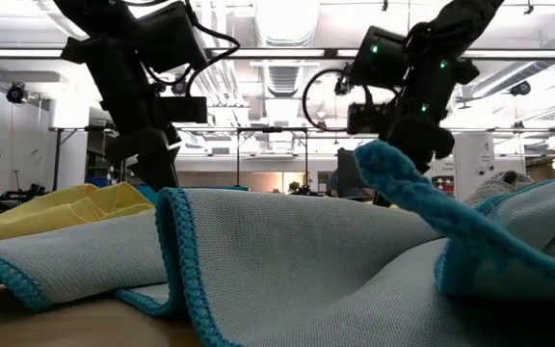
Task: Fold microfiber towels
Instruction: Fold the green microfiber towel
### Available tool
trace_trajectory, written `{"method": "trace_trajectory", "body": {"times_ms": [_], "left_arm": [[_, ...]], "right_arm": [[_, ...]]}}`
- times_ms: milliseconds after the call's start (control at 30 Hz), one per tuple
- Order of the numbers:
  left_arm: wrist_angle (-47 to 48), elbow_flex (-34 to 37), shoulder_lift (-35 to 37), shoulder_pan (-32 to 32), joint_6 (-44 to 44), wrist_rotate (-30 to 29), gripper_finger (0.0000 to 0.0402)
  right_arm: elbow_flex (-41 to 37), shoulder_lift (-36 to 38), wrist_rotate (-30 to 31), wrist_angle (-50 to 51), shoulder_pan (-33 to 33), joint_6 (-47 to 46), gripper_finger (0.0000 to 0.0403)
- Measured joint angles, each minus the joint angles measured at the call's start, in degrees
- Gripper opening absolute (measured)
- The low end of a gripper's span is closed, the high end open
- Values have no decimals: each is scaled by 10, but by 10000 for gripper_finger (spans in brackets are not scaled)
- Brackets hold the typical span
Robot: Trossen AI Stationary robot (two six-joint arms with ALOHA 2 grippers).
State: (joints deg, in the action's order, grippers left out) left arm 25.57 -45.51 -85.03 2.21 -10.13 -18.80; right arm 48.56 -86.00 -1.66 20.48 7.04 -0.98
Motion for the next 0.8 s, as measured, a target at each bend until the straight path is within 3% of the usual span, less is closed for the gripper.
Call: {"method": "trace_trajectory", "body": {"times_ms": [133,267,400,600,800], "left_arm": [[3,0,0,0,0,1,0],[4,0,0,0,0,1,0],[4,0,0,0,0,1,0],[4,0,0,0,0,1,0],[4,0,0,0,0,1,0]], "right_arm": [[0,-15,0,1,7,4,154],[-1,-17,0,0,8,10,157],[-1,-17,0,2,9,12,120],[-1,-15,0,3,9,27,21],[1,4,1,21,9,30,11]]}}
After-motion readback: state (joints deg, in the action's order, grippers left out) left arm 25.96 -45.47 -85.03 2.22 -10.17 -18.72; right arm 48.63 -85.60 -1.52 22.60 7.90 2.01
